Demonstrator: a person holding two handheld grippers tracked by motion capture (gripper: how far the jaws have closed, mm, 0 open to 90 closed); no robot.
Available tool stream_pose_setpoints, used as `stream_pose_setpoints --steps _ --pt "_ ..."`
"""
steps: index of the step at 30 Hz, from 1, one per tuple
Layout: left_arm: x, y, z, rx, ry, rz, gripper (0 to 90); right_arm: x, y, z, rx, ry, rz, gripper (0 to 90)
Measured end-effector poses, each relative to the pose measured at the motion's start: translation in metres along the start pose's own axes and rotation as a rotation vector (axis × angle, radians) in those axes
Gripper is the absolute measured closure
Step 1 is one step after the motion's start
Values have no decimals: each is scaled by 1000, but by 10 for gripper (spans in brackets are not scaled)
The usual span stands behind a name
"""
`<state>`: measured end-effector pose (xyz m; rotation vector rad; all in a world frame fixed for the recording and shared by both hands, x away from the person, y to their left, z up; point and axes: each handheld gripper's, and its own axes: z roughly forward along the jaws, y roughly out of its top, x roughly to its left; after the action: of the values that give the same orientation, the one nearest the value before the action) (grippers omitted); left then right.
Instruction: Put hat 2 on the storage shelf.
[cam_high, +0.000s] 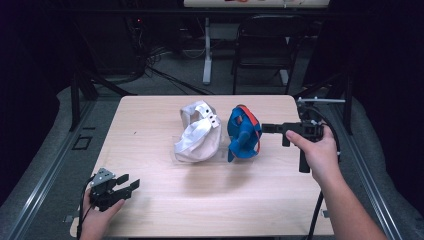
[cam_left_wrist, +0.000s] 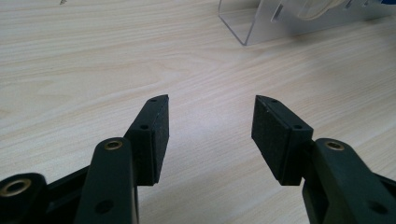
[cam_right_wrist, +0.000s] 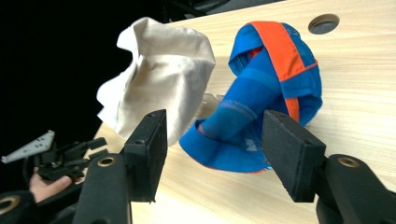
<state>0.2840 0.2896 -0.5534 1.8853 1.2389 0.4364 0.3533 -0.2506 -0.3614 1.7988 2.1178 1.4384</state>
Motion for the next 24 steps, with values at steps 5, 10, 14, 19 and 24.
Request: stream_pose_setpoints --steps 5,10,14,19,24 --pt "0 0 2 -7 3 2 469 -1 -24 -2 -11 -27 -63 432" --pt "0 0 3 0 1 6 449 -3 -48 0 -42 -44 -117 413" --pt "0 1 5 -6 -1 6 424 -5 -63 2 -69 -79 -145 402" --pt "1 0 6 -15 9 13 387 -8 -86 8 -74 -104 -154 410" --pt "2 -1 6 -23 21 17 370 -17 -109 18 -99 -104 -178 410"
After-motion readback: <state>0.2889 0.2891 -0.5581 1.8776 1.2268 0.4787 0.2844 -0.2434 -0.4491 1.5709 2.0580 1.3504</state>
